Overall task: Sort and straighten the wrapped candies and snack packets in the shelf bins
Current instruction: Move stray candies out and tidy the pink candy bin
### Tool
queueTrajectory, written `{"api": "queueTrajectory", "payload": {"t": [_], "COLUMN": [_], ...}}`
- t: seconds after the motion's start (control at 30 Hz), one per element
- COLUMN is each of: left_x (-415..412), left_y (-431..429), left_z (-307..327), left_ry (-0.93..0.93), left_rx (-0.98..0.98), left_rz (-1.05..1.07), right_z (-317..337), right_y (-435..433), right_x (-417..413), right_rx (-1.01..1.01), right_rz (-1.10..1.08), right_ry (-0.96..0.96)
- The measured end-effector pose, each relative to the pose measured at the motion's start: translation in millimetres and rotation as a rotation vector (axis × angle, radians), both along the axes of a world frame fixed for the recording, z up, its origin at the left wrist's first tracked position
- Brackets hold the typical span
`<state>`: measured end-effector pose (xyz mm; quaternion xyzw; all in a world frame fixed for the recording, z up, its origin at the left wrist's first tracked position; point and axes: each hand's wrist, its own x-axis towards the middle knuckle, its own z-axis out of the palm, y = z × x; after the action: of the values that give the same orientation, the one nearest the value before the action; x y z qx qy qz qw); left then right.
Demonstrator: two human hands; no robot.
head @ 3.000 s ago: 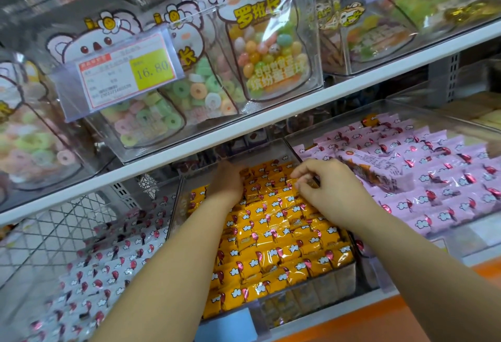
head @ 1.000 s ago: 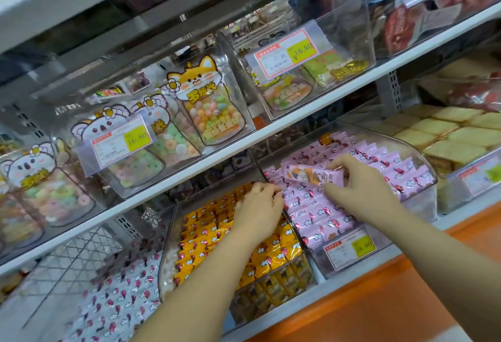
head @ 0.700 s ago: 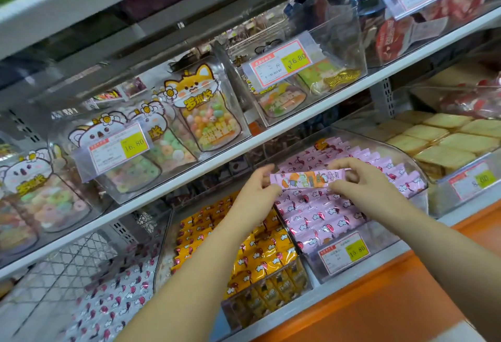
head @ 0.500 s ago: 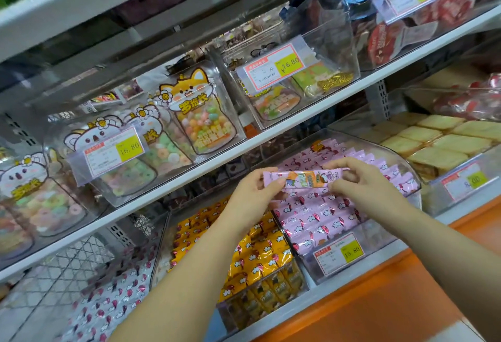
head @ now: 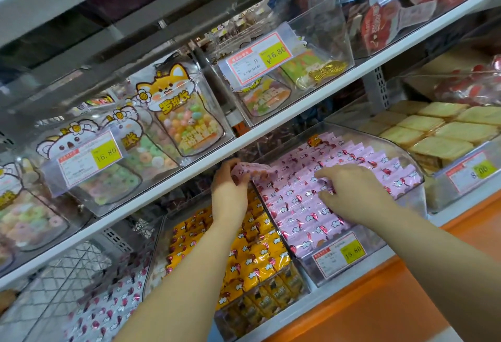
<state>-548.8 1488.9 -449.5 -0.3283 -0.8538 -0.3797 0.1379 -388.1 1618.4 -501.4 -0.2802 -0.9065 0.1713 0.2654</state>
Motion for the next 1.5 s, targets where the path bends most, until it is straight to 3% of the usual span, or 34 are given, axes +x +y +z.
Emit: {"api": "queueTrajectory", "payload": {"t": [0.53, 1.07, 1.5], "left_x": [-39, -49, -49], "left_y": [59, 82, 76], "left_z": [-6, 5, -5], "left_ry": [0.133, 0.201, 0.178], "left_rx": [-0.170, -0.395, -0.238], "left_rz": [0.051, -0.276, -0.173], "right_z": [-12, -13, -10], "right_y": [8, 4, 1], "right_x": [-22, -23, -20], "right_rx": [0.013, 0.027, -0.012], "right_rz": [-0.027, -0.045, -0.030], "right_ry": [-0.044, -0.061, -0.073]}}
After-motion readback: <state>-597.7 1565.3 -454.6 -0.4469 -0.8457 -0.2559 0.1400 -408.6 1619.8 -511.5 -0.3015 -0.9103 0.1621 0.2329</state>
